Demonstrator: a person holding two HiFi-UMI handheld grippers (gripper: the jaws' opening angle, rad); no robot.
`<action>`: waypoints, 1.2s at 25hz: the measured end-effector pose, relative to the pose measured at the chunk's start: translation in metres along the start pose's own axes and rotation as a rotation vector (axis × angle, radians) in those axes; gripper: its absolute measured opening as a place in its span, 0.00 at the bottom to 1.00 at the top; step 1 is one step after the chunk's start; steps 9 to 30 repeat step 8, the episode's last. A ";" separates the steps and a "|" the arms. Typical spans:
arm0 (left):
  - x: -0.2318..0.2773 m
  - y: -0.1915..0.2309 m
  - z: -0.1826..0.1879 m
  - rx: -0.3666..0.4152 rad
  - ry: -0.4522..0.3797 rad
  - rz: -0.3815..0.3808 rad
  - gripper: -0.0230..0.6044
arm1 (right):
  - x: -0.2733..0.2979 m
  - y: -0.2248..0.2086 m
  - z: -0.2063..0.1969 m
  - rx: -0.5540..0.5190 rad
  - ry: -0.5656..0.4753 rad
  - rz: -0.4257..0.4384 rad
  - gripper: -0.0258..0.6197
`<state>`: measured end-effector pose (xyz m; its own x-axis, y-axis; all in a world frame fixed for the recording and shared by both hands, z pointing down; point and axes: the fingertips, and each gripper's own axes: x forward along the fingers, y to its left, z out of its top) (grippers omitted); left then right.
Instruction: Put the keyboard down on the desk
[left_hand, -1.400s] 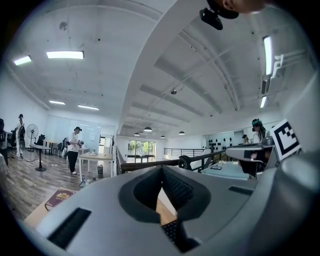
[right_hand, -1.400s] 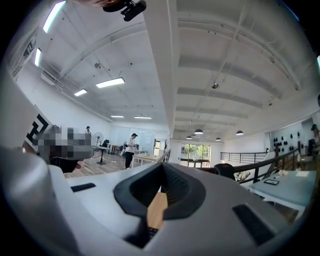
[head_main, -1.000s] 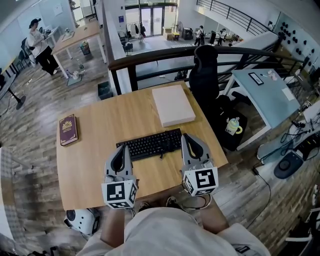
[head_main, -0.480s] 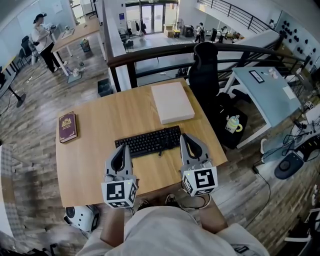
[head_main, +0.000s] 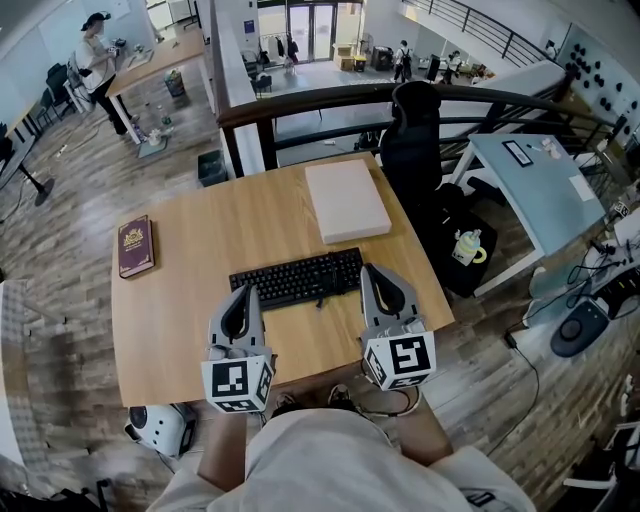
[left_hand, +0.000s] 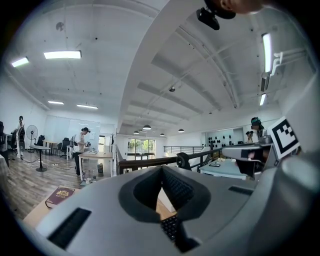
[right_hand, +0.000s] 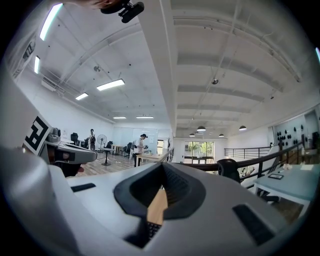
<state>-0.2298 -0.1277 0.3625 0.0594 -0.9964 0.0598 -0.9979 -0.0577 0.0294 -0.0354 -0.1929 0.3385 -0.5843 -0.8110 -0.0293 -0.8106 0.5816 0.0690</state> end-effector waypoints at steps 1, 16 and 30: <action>0.000 0.000 0.000 0.001 0.001 0.001 0.05 | 0.000 0.000 -0.001 0.003 0.002 0.002 0.04; 0.000 -0.001 -0.002 0.002 0.006 0.006 0.05 | 0.001 0.003 -0.002 -0.002 0.001 0.017 0.04; 0.000 -0.001 -0.002 0.002 0.006 0.006 0.05 | 0.001 0.003 -0.002 -0.002 0.001 0.017 0.04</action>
